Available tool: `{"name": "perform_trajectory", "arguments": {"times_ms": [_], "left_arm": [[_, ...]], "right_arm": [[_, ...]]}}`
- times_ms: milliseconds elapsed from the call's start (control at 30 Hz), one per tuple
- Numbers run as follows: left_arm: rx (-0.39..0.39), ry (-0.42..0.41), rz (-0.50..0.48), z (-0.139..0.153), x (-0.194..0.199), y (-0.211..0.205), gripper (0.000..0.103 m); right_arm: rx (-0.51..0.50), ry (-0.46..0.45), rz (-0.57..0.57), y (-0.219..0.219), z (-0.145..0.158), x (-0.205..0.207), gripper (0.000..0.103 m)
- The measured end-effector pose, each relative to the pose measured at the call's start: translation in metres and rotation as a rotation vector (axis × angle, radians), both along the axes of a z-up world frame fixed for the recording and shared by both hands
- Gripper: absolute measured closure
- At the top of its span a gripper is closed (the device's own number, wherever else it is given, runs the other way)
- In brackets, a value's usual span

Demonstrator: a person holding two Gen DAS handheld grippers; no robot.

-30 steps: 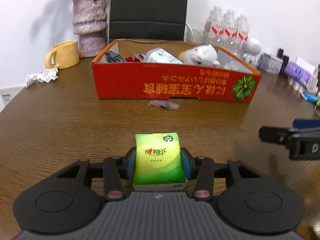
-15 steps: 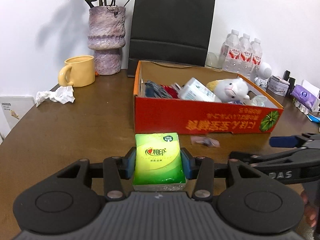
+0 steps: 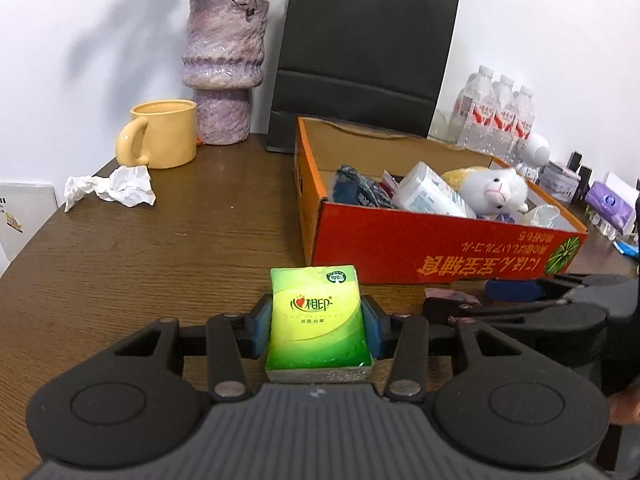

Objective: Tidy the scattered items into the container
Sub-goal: 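Grasp the green tissue pack with the left tool while the right tool grasps the clear wrapper, then carry the tissue pack and clear wrapper into the box and open both tools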

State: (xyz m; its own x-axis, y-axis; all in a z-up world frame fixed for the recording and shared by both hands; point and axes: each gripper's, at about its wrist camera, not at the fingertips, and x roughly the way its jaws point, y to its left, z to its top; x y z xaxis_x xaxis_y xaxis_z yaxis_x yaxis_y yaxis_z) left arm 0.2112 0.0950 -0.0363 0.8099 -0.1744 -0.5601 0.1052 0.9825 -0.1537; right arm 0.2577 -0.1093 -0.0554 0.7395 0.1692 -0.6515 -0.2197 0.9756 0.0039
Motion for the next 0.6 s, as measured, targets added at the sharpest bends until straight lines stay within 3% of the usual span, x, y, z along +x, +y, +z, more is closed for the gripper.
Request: {"name": "perform_trajectory", "arguments": {"times_ms": [100,133,367,600], "left_arm": [[-0.009,0.000,0.006,0.000,-0.001,0.003,0.057],[-0.010,0.002,0.007,-0.001,-0.001,0.003,0.057],[-0.006,-0.002,-0.003,-0.002,-0.004,0.001,0.057],[-0.008,-0.014,-0.004,0.001,-0.010,-0.003,0.057]], "right_arm": [[0.011,0.001,0.019,-0.003,0.003,-0.004,0.062],[0.019,0.001,0.023,-0.004,0.004,-0.005,0.077],[0.025,-0.019,0.038,-0.006,0.007,-0.016,0.092],[0.060,-0.033,0.031,-0.014,0.013,-0.031,0.096]]}}
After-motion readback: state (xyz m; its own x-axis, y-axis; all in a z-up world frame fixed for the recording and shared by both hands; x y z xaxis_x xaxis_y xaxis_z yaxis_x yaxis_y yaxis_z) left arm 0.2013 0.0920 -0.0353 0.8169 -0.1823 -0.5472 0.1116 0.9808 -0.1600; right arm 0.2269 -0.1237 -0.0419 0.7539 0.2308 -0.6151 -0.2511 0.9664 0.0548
